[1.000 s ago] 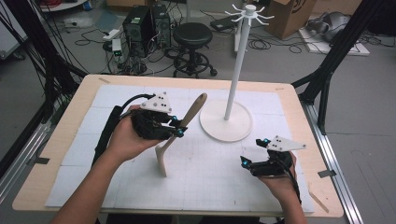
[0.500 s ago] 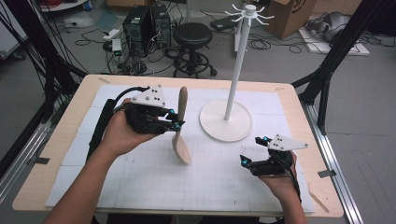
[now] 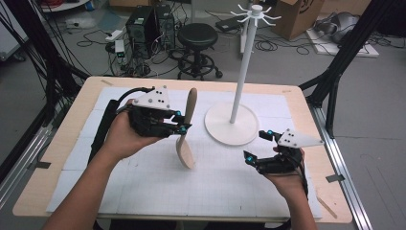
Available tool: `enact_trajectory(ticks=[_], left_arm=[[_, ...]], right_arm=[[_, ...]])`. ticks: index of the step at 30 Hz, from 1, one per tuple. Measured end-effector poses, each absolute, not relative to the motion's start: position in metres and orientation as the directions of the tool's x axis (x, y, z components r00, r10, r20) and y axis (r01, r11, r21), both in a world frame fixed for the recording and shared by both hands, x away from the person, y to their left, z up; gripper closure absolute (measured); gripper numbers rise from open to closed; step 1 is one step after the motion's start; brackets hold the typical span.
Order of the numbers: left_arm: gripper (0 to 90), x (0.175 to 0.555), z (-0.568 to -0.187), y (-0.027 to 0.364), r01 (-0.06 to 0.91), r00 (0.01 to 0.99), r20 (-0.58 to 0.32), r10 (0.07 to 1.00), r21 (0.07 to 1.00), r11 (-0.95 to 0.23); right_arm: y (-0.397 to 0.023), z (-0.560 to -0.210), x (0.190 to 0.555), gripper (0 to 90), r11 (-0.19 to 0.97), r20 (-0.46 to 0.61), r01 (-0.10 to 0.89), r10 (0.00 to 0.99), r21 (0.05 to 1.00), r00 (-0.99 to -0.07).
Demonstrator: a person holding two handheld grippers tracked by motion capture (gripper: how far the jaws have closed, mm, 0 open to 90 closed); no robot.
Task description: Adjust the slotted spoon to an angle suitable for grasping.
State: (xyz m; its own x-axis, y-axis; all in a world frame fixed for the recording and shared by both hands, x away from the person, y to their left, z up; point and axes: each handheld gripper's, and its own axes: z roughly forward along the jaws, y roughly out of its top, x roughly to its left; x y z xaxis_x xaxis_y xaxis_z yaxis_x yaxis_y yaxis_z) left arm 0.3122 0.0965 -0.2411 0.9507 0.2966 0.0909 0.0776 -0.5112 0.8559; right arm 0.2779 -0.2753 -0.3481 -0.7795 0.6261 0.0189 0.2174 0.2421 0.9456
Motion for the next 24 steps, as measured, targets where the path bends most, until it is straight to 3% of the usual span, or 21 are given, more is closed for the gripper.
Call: enact_trajectory(ticks=[13,24], left_arm=[[74.7,0.309,-0.238,0.096,0.057,0.957,0.095,0.273,0.863,-0.502],[74.7,0.306,-0.231,0.092,0.043,0.958,0.108,0.265,0.861,-0.507]], right_arm=[[-0.253,-0.294,0.286,9.2,0.221,-0.017,0.12,0.532,0.968,-0.846],[-0.247,-0.278,0.284,9.2,0.22,-0.035,0.091,0.508,0.971,-0.861]])
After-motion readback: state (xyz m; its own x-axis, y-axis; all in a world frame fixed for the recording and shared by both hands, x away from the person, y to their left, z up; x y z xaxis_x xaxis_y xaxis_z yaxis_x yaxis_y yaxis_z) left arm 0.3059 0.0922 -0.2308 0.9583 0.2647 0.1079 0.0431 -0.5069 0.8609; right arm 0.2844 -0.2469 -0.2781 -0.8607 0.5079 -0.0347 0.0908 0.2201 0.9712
